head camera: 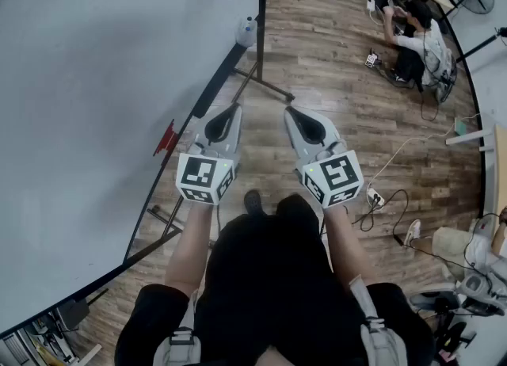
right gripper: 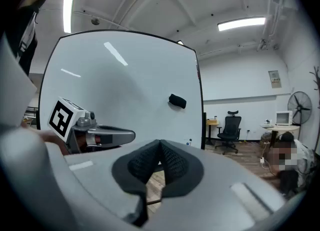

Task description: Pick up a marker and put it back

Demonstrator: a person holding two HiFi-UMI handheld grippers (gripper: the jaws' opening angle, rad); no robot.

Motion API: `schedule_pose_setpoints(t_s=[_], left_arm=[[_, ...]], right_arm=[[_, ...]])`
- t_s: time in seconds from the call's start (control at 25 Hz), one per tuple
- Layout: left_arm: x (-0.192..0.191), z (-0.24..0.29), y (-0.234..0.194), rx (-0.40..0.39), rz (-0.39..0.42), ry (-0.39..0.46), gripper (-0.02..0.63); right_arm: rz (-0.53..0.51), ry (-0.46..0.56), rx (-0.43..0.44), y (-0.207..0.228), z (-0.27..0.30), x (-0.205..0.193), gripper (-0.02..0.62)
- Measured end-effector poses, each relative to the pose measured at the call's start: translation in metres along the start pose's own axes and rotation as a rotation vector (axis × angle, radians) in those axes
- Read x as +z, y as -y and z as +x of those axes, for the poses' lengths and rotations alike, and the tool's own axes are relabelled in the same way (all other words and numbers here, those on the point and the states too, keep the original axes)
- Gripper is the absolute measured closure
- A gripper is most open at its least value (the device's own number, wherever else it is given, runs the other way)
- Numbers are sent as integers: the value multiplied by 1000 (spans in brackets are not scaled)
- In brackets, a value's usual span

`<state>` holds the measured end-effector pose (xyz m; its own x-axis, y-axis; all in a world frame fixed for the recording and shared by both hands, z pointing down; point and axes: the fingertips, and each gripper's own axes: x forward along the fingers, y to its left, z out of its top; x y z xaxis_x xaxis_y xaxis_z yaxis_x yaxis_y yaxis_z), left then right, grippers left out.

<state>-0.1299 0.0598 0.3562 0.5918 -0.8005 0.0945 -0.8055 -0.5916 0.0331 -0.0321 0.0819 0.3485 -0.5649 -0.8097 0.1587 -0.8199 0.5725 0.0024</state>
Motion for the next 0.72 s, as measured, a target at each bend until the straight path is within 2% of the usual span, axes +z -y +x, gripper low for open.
schedule_pose_setpoints(t_s=[0.4,0.6,0.72], left_arm=[[1,-7,5,-7,-2,2,595],[-2,-14,6,-15,-1,3,595],[-5,-17,5,-21,0,2,595]], right_arm=[[-28,-5,-3,-9,-8,2,594],[95,33,-9,-7,-14,3,594],[118,37,-37,-4,-20,0,594]])
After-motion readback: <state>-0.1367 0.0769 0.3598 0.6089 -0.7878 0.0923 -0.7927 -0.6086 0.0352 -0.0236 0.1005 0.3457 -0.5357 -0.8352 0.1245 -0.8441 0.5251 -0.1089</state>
